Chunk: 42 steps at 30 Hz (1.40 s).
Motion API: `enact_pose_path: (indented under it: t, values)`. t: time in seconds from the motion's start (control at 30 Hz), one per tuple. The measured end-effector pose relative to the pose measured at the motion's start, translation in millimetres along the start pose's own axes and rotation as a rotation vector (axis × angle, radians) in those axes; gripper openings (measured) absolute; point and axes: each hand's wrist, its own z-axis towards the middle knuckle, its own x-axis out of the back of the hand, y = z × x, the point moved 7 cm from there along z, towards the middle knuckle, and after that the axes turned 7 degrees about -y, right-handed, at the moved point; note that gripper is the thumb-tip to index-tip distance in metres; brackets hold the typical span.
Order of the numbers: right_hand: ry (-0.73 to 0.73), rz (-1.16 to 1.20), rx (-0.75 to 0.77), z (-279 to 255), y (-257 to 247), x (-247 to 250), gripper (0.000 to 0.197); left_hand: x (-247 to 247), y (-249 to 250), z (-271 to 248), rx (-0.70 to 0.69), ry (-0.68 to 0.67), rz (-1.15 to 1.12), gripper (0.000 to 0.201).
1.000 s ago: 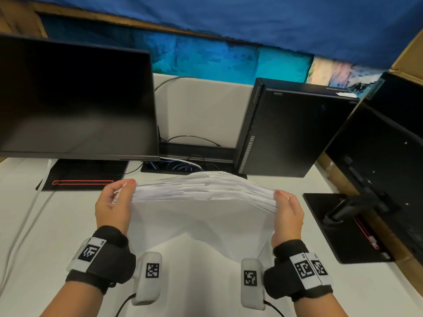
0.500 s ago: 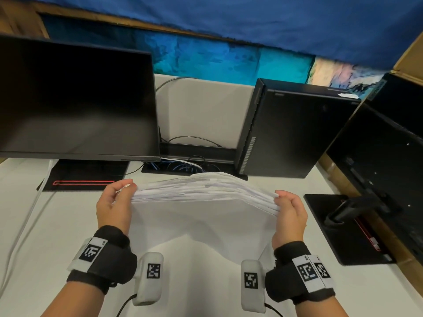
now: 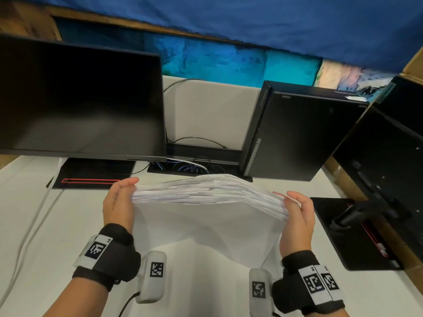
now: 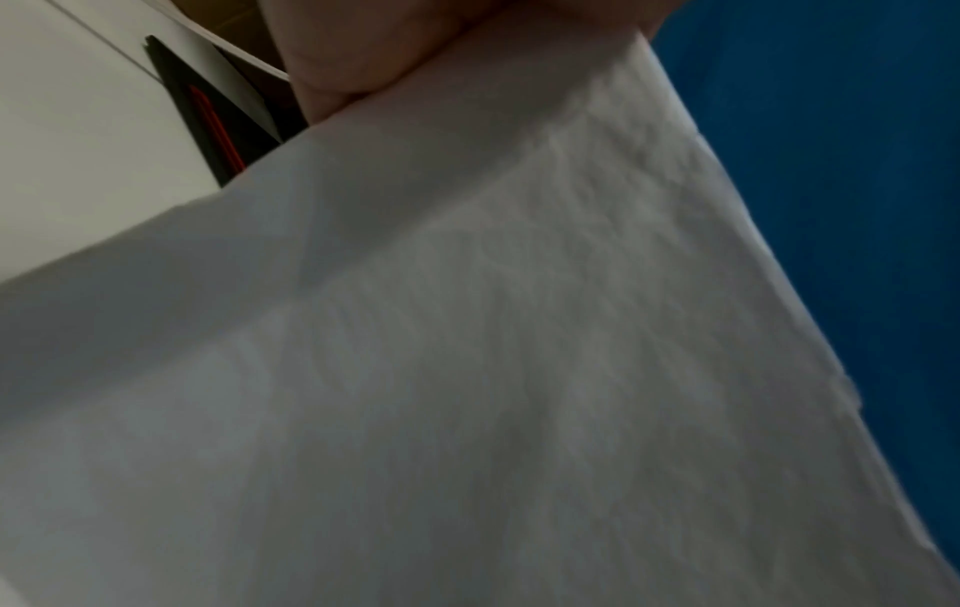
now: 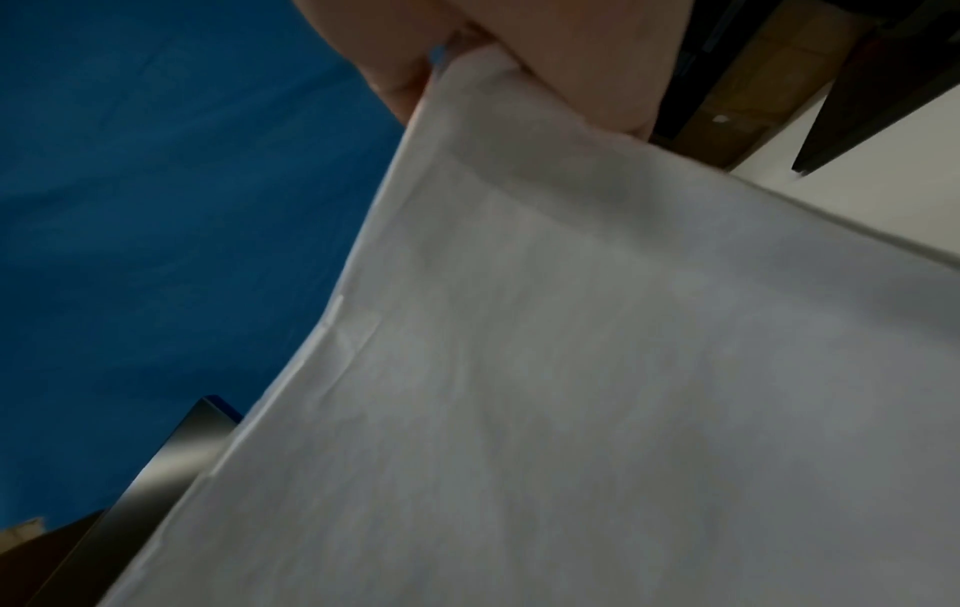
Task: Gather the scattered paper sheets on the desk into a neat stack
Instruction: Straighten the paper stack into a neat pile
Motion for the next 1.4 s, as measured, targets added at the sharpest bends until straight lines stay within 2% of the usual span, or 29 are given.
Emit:
enact_pose_path:
  t: [0.03,0.07,0.13,0.17,0.2,0.23,0.27,0.33,0.4,0.43,0.57,0.67,0.8,0.9,0.97,1.03,1.07,1.13,1.2,1.27,1.4]
  values:
    - [-0.085,-0.031,-0.003,-1,-1,-3,0.022,0,0,1,-0.008,-0.038,-0.005,0.018]
    - [-0.180,-0.102,-0.003,-1,2,-3,0.040,-1,1,2,-0.038,-0.123,0.006,0.022]
    - [-0.346,-0.274,-0.031,1,11,-2,0.085,-8,1,1,-0.102,-0.382,0.061,0.048]
    - [-0.390,-0.326,-0.071,3,17,1,0.098,-9,0,1,-0.112,-0.482,0.093,0.060]
    - [-0.406,-0.362,-0.113,5,24,4,0.102,-8,-3,1,-0.111,-0.541,0.145,0.069]
    - [-0.408,-0.392,-0.139,7,29,7,0.097,-6,-9,3,-0.099,-0.553,0.223,0.075]
    - [-0.406,-0.409,-0.152,8,32,8,0.083,-5,-12,4,-0.082,-0.539,0.296,0.075]
    - [-0.403,-0.399,-0.169,9,35,1,0.045,-4,-21,6,-0.017,-0.480,0.337,0.054]
    - [-0.408,-0.359,-0.174,9,34,-8,0.034,-6,-26,5,0.047,-0.402,0.277,0.029]
    - [-0.397,-0.345,-0.156,9,31,-10,0.030,-6,-25,4,0.045,-0.365,0.242,0.025]
    - [-0.368,-0.335,-0.069,11,23,-3,0.034,2,-13,-1,-0.040,-0.341,0.168,0.031]
    - [-0.412,-0.366,-0.154,5,40,3,0.039,4,-24,-3,-0.042,-0.394,0.237,0.041]
    - [-0.344,-0.348,-0.156,4,41,2,0.035,4,-24,-5,-0.017,-0.302,0.168,0.025]
    - [-0.351,-0.299,-0.163,2,40,2,0.035,3,-20,-9,-0.039,-0.310,0.153,0.031]
    - [-0.352,-0.295,-0.216,-6,45,3,0.038,0,-22,-14,-0.054,-0.331,0.183,0.044]
    - [-0.255,-0.261,-0.171,-7,41,6,0.054,-2,-16,-19,-0.107,-0.260,0.147,0.054]
    - [-0.187,-0.225,-0.133,-7,35,5,0.056,-3,-11,-22,-0.129,-0.197,0.107,0.052]
    - [-0.060,-0.164,-0.074,-7,21,1,0.046,-3,-1,-25,-0.160,-0.053,0.037,0.045]
    - [0.058,-0.121,-0.071,-5,11,-3,0.040,-4,5,-25,-0.123,0.048,-0.027,0.048]
    - [0.118,-0.081,-0.111,-3,12,-6,0.037,-8,6,-23,-0.070,0.082,-0.063,0.054]
    - [0.173,-0.130,-0.151,2,19,-5,0.021,-7,3,-17,-0.022,0.121,-0.029,0.048]
